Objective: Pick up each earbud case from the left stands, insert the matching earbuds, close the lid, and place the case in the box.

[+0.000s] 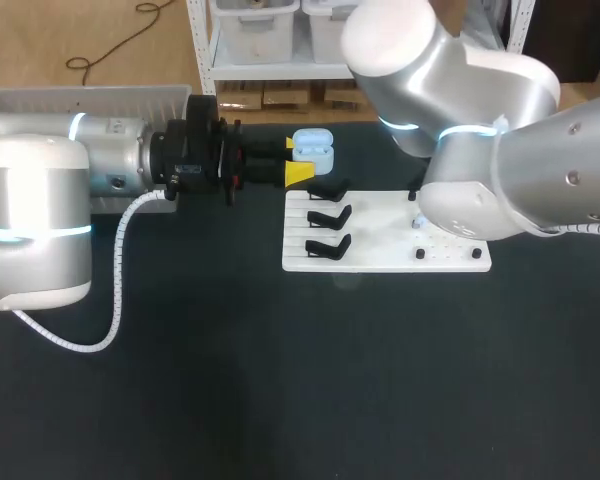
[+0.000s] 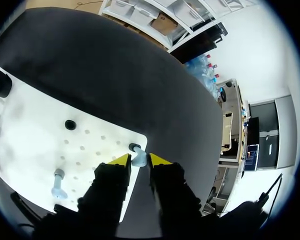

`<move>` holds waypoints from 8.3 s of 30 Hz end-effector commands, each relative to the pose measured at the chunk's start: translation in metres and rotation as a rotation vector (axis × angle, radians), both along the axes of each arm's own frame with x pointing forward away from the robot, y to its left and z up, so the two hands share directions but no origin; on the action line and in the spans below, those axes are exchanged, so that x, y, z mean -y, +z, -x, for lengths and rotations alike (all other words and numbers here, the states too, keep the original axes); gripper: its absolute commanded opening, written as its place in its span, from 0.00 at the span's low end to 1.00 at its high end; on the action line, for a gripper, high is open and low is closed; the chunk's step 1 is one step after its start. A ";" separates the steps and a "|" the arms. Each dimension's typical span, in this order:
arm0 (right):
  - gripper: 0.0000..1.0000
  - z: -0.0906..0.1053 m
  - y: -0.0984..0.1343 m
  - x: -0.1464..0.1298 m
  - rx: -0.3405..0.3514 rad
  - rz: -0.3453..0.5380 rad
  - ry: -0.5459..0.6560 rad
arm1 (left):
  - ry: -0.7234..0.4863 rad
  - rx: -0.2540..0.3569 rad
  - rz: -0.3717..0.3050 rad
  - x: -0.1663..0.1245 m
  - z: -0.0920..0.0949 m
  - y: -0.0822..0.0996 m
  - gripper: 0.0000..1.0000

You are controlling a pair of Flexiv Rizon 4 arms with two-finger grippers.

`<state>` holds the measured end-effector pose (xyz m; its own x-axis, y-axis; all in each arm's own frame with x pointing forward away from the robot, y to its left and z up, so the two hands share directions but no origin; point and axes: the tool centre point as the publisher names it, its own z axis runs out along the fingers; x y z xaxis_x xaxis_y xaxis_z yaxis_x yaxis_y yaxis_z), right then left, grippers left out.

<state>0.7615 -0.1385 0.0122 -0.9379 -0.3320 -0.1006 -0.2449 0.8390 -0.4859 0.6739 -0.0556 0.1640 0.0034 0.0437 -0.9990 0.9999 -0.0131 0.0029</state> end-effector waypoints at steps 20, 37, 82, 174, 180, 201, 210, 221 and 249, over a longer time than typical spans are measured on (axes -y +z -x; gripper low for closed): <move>0.00 0.029 0.043 -0.009 0.044 -0.026 -0.031 | 0.002 0.003 0.004 0.000 0.000 -0.001 0.00; 0.00 0.102 0.153 -0.061 -0.017 -0.161 -0.141 | 0.002 0.003 0.004 0.000 0.000 -0.001 0.00; 0.00 0.119 0.202 -0.166 -0.018 -0.424 -0.763 | 0.002 0.003 0.004 0.000 0.000 -0.001 0.00; 0.00 0.116 0.180 -0.212 -0.026 -0.262 -0.931 | -0.002 0.004 -0.002 0.027 0.018 -0.021 0.00; 0.00 0.115 0.178 -0.213 -0.029 -0.263 -0.936 | -0.002 0.004 -0.002 0.027 0.018 -0.021 0.00; 0.00 0.111 0.171 -0.210 -0.040 -0.251 -0.953 | -0.002 0.004 -0.002 0.027 0.018 -0.021 0.00; 0.79 0.112 0.171 -0.210 -0.045 -0.261 -0.949 | -0.002 0.004 -0.002 0.027 0.018 -0.021 0.00; 0.44 0.150 0.213 -0.193 -0.001 -0.531 -0.843 | -0.002 0.004 -0.002 0.027 0.018 -0.021 0.00; 0.76 0.143 0.167 -0.065 0.082 -1.104 -0.566 | -0.002 0.004 -0.002 0.027 0.018 -0.021 0.00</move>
